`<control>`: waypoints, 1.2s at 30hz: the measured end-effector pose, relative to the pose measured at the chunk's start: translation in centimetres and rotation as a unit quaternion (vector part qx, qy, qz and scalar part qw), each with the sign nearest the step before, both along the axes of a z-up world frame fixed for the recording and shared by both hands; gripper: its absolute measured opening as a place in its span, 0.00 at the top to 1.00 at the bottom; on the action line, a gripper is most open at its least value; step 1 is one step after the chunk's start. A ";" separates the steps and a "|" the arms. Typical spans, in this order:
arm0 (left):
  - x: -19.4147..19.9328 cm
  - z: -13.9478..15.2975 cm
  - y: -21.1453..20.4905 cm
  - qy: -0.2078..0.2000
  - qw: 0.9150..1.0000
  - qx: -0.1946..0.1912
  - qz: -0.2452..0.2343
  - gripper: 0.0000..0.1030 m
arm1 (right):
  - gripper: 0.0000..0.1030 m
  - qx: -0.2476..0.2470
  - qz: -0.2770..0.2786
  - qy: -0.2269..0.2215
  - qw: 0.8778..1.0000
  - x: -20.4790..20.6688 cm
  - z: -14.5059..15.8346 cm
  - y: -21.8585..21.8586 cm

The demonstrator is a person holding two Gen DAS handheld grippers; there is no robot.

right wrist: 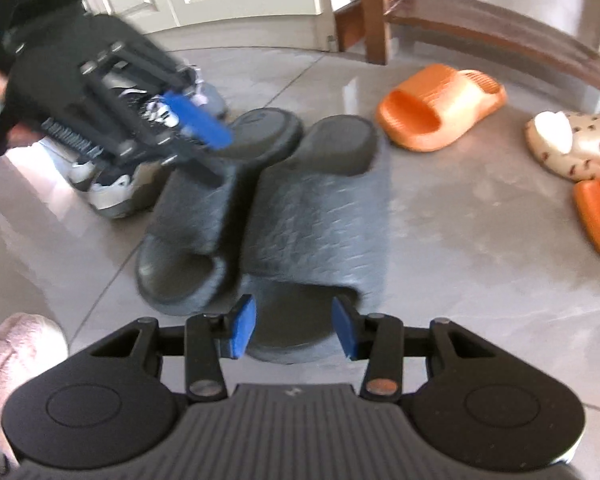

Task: Organize scattered shoes
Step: 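Carry the black slide with the left gripper beside the first one and release, then move the left gripper to an orange textured slide and grasp its strap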

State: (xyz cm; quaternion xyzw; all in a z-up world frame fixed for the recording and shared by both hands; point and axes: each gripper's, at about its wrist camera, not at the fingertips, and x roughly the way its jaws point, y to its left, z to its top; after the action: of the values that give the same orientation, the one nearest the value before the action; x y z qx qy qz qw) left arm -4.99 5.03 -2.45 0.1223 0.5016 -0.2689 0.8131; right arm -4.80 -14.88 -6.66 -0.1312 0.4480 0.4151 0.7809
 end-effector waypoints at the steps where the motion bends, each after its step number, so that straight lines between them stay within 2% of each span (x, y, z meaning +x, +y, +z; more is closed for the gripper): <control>1: -0.1 0.1 0.3 -0.001 1.000 -0.001 0.009 0.68 | 0.54 -0.008 -0.003 -0.007 1.000 0.4 0.0 0.1; 12: -0.9 0.3 1.2 -0.021 0.998 -0.008 0.064 0.66 | 0.53 -0.025 -0.002 -0.018 1.000 2.7 -1.6 2.7; 19: -0.4 0.8 0.6 -0.041 0.996 -0.013 0.081 0.66 | 0.53 0.006 -0.008 -0.023 1.000 2.3 -0.9 3.7; 23: 0.9 1.7 0.0 -0.067 0.993 -0.023 0.094 0.65 | 0.53 0.036 -0.059 -0.037 0.997 1.9 0.1 1.4; 26: 2.0 2.2 -0.5 -0.085 0.990 -0.029 0.104 0.65 | 0.51 0.057 -0.134 -0.048 0.988 2.4 0.9 -2.0; 27: 2.4 2.4 -0.8 -0.092 0.989 -0.031 0.108 0.64 | 0.47 0.060 -0.147 -0.048 0.986 2.5 1.0 -2.6; 29: 4.3 2.6 -2.5 -0.106 0.986 -0.039 0.121 0.64 | 0.39 0.066 -0.202 -0.063 0.975 2.9 1.6 -5.0; 32: 5.9 2.8 -4.5 -0.115 0.984 -0.044 0.126 0.63 | 0.36 0.068 -0.250 -0.093 0.961 2.7 2.2 -7.0; 34: 7.1 2.8 -7.7 -0.126 0.983 -0.049 0.120 0.62 | 0.26 0.064 -0.288 -0.115 0.948 2.5 2.5 -8.4; 36: 7.8 2.7 -9.6 -0.130 0.983 -0.053 0.122 0.61 | 0.26 0.065 -0.310 -0.124 0.941 2.5 2.6 -9.5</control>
State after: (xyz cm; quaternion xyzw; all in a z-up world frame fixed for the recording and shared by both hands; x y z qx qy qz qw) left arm 2.78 -4.61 0.20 0.0513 0.3881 -0.1758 0.9032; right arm -2.33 -24.38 -4.05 0.0141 0.3380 0.1613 0.9271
